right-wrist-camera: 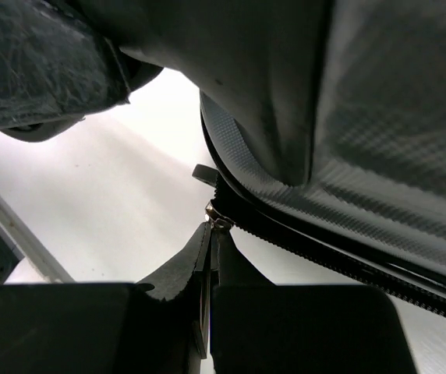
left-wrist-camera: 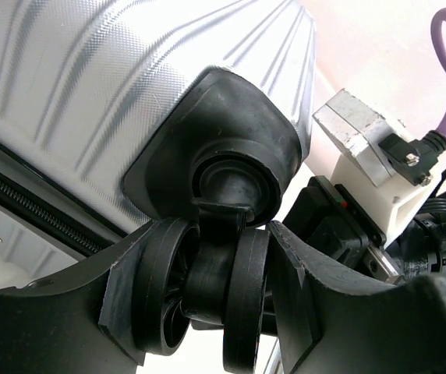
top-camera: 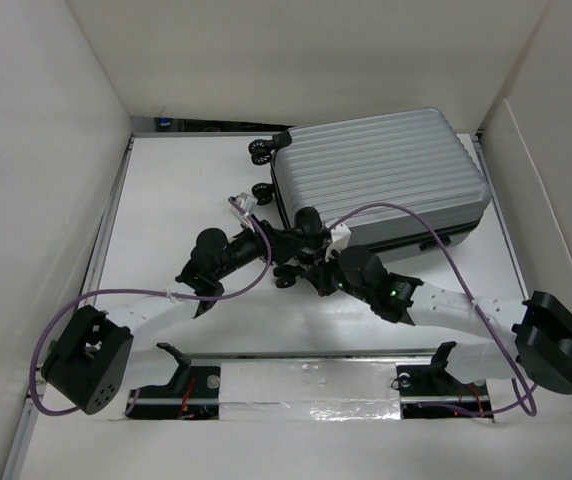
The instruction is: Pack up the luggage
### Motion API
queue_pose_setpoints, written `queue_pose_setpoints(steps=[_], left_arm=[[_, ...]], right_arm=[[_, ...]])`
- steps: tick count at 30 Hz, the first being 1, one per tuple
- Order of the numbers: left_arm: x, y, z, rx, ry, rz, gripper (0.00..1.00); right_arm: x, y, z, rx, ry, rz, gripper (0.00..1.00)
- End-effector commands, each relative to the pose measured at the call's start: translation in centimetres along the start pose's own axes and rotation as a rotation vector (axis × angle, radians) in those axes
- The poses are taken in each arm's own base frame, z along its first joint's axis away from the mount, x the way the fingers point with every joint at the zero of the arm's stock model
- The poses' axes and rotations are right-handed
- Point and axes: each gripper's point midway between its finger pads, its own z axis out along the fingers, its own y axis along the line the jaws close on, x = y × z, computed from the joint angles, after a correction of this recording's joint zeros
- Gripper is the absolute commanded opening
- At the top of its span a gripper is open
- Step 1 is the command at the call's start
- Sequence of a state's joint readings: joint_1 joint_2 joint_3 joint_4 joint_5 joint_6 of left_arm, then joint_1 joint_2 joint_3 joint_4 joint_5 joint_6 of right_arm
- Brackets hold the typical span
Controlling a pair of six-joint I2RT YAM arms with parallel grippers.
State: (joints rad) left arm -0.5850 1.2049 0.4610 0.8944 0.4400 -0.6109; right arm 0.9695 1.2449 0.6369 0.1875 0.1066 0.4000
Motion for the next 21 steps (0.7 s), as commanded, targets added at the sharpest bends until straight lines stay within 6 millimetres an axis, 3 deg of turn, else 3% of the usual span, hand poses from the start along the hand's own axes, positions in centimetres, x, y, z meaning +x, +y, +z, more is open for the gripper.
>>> queue_pose_setpoints(steps=[1, 3, 9, 11, 12, 14, 15, 17, 18, 21], left_arm=[[-6.7, -2.6, 0.2, 0.059, -0.224, 0.086, 0.0], [-6.9, -2.4, 0.1, 0.044, -0.23, 0.087, 0.0], [-7.4, -1.9, -0.3, -0.001, -0.257, 0.089, 0.0], [-7.8, -1.7, -0.7, -0.028, -0.273, 0.092, 0.0], [-7.9, -1.5, -0.8, -0.044, -0.28, 0.091, 0.0], [-8.6, -1.0, -1.5, -0.091, -0.313, 0.082, 0.0], [-8.8, -0.9, -1.7, -0.107, -0.325, 0.074, 0.04], [-9.4, -0.9, -2.6, -0.129, -0.362, 0.067, 0.21], [-9.4, -0.7, -2.8, -0.139, -0.366, 0.062, 0.39], [-9.9, -0.2, -3.8, -0.194, -0.395, 0.05, 0.61]], right_arm=[[-3.5, 4.0, -0.7, -0.118, -0.096, -0.017, 0.0], [-3.6, 3.1, -1.3, -0.077, -0.113, -0.012, 0.0], [-1.0, -1.1, -3.3, 0.08, -0.106, 0.032, 0.03], [-0.8, -1.8, -4.2, 0.104, -0.118, 0.045, 0.12], [-0.5, -2.6, -4.5, 0.136, -0.124, 0.06, 0.26], [-0.4, -3.8, -5.4, 0.185, -0.129, 0.071, 0.41], [-0.6, -4.2, -5.7, 0.21, -0.139, 0.075, 0.56], [-0.6, -4.8, -6.6, 0.24, -0.131, 0.068, 0.69], [-0.9, -5.2, -6.9, 0.262, -0.139, 0.066, 0.79], [-1.9, -6.1, -8.5, 0.324, -0.156, 0.063, 0.9]])
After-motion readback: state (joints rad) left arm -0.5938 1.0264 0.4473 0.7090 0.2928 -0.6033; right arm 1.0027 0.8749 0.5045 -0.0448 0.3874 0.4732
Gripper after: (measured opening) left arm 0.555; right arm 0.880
